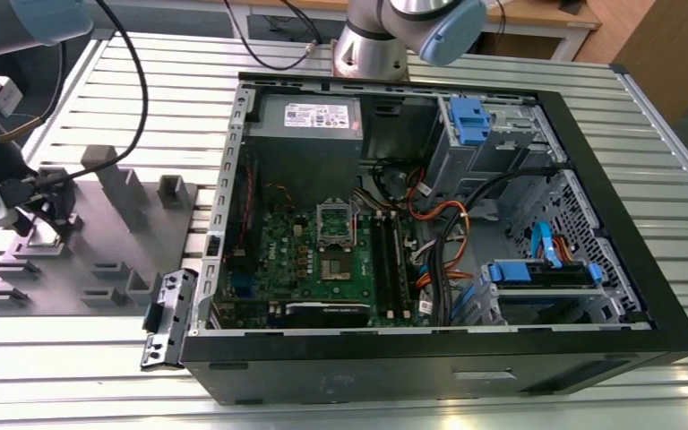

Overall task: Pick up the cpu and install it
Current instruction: 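Pick up the cpu and move it towards the insertion slot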

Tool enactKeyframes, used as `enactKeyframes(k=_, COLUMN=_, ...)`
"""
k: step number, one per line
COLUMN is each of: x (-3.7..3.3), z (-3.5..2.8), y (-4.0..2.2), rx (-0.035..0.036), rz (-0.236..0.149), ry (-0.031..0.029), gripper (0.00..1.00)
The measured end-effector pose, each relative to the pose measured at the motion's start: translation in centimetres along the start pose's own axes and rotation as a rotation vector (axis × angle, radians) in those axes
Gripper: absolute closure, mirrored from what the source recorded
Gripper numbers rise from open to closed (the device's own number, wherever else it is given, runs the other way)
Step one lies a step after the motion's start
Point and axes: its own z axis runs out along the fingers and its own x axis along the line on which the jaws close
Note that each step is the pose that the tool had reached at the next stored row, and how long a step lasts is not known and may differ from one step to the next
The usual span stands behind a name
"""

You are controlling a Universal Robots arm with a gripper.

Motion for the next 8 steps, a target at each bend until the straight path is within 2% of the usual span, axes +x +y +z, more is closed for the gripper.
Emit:
enactKeyframes(k=6, x=0.05, z=0.16, y=0.06, rx=0.0037, rz=-0.005, ry=0.0003, gripper=0.47)
enactKeyframes(k=7, x=0.05, z=0.19, y=0.07, rx=0.0089, rz=-0.005, ry=0.0003, gripper=0.47)
enactKeyframes(k=8, x=0.06, z=0.2, y=0.07, rx=0.0179, rz=-0.005, ry=0.0006, gripper=0.47)
